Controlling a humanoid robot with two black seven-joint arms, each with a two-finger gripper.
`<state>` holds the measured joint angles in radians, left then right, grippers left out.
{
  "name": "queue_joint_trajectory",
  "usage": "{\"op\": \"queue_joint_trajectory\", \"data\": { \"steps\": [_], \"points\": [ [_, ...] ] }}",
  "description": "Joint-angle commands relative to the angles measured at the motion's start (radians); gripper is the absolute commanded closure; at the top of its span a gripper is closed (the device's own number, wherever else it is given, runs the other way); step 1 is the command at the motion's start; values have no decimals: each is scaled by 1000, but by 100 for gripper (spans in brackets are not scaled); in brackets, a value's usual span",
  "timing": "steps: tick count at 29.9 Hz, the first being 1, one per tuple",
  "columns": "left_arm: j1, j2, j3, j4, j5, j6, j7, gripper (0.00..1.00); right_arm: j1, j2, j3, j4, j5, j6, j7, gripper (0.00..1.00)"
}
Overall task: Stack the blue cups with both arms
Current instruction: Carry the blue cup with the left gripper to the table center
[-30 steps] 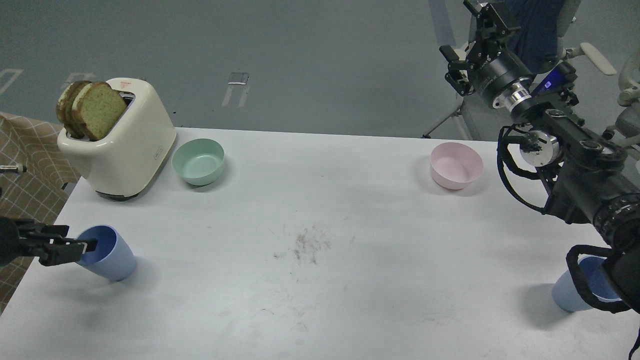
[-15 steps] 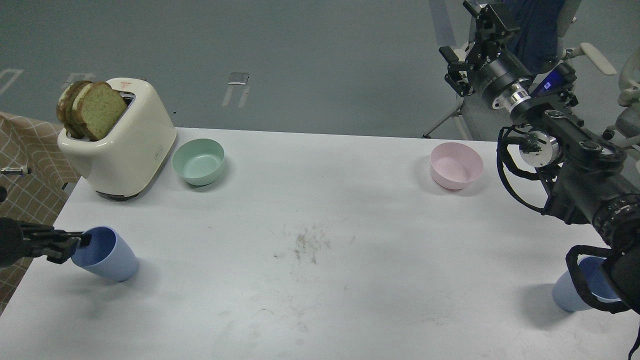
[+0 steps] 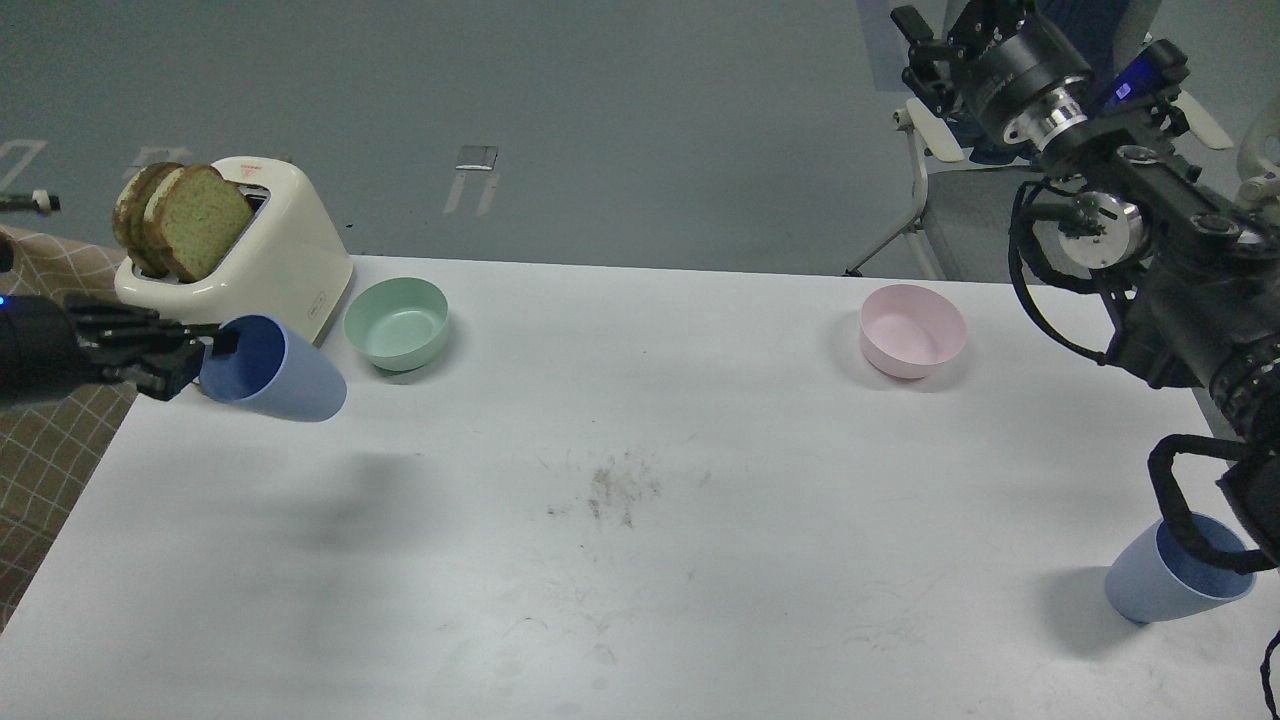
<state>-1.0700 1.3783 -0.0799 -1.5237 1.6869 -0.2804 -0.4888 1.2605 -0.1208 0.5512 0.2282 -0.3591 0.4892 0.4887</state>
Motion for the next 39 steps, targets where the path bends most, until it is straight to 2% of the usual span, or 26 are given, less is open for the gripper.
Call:
{"op": "queue_joint_trajectory", "data": {
  "steps": [1,3,7,11,12,14,18,23,27,32,39],
  "points": [
    [-125,-136,2,-4,33,-111,0,100,54,4,-16,-1,0,-1,0,0],
    [-171,-232,2,-3,36,-152,0,100,92,6,-51,-3,0,-1,0,0],
    [-194,-367,3,5,36,-157,0,100,123,6,-91,-4,0,-1,0,0],
    [-192,-588,9,46,37,-160,0,100,149,9,-111,-4,0,-1,0,0],
    [-192,-588,9,46,37,-160,0,100,149,9,-111,-4,0,-1,0,0],
    [-185,-689,12,92,49,-163,0,100,154,9,-131,-4,0,-1,0,0],
    [-192,-795,18,175,109,-208,0,100,152,10,-143,-3,0,-1,0,0],
    [-214,-956,18,290,194,-208,0,100,146,24,-143,-4,0,-1,0,0],
    [-217,-1024,44,359,241,-208,0,100,148,24,-143,-4,0,-1,0,0],
    [-257,-1088,143,427,281,-208,0,100,148,24,-143,-4,0,-1,0,0],
    [-278,-1114,202,439,283,-208,0,100,140,24,-145,-4,0,-1,0,0]
  ]
}}
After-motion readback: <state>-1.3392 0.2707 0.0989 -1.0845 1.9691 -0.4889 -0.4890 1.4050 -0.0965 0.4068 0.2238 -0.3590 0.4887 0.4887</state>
